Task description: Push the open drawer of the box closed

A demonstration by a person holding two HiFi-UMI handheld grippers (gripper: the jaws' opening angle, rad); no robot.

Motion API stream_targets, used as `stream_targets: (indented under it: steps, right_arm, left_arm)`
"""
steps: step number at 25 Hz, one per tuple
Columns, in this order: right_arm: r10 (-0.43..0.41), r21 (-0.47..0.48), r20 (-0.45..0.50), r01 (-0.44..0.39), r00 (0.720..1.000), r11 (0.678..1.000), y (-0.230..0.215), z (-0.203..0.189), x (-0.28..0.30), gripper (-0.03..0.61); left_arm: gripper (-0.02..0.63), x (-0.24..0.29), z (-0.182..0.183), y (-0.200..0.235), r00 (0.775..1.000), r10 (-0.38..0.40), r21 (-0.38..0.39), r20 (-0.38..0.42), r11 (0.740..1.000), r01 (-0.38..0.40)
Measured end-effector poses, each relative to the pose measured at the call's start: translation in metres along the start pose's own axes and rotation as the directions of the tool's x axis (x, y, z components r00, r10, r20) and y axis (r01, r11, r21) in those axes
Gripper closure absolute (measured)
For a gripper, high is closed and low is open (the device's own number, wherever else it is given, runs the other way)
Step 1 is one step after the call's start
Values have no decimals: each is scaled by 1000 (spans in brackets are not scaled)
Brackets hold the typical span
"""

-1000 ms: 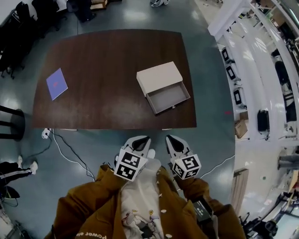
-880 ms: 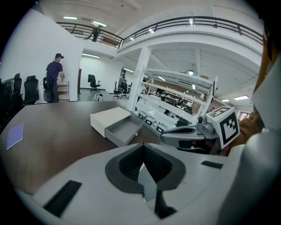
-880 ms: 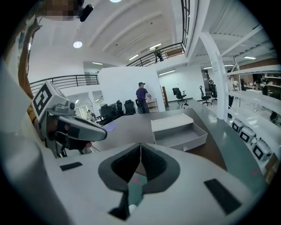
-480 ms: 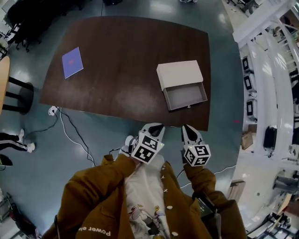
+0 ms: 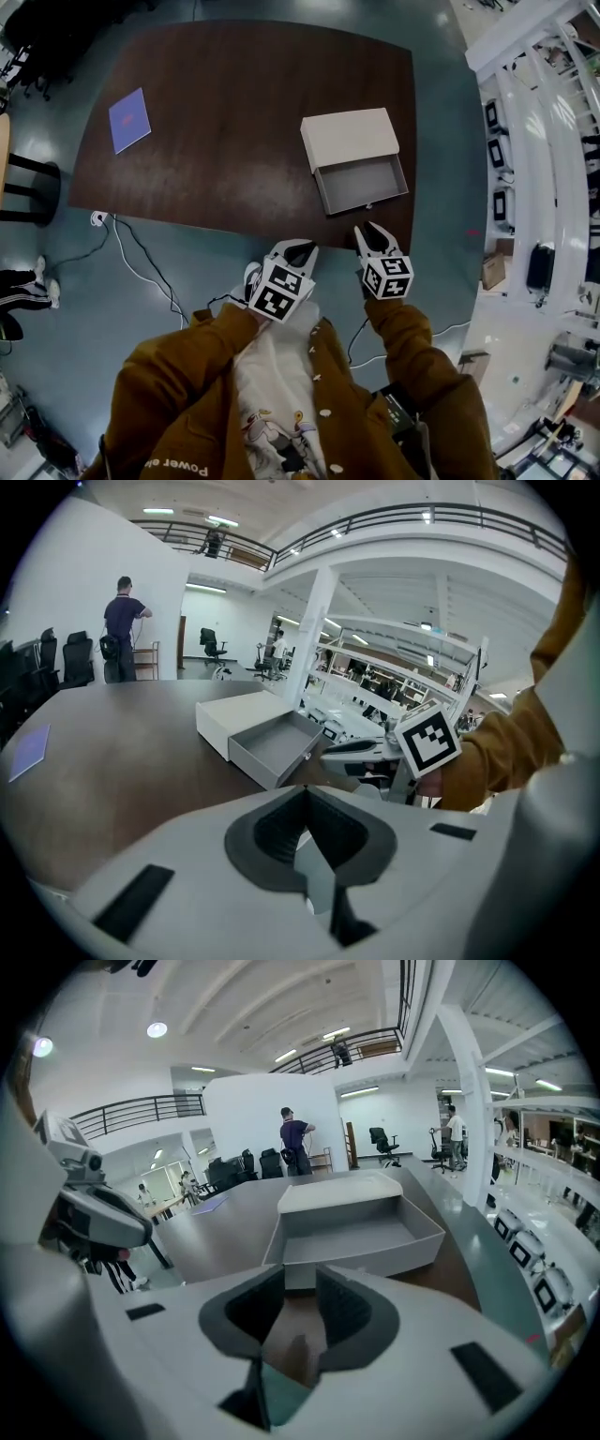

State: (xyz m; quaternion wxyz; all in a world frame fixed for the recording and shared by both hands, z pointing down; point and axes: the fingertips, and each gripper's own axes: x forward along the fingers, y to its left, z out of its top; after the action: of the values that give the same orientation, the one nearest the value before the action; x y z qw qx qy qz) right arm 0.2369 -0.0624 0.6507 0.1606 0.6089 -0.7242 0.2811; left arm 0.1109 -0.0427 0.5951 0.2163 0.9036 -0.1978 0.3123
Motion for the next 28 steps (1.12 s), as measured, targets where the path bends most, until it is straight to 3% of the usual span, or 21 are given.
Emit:
stream_targets:
  steps: [17,28]
  right_arm:
    - [-118,-63,-104,112,987,992,-52,-11,48,454]
    - [-136,-99,-168,121,976,988,-68,-21,61,439]
  left_arm:
    - [607,16,-1,4,1000,-5,-31,-24,999,4]
    - [607,19,0,6,1000,-6,-44,-27,999,5]
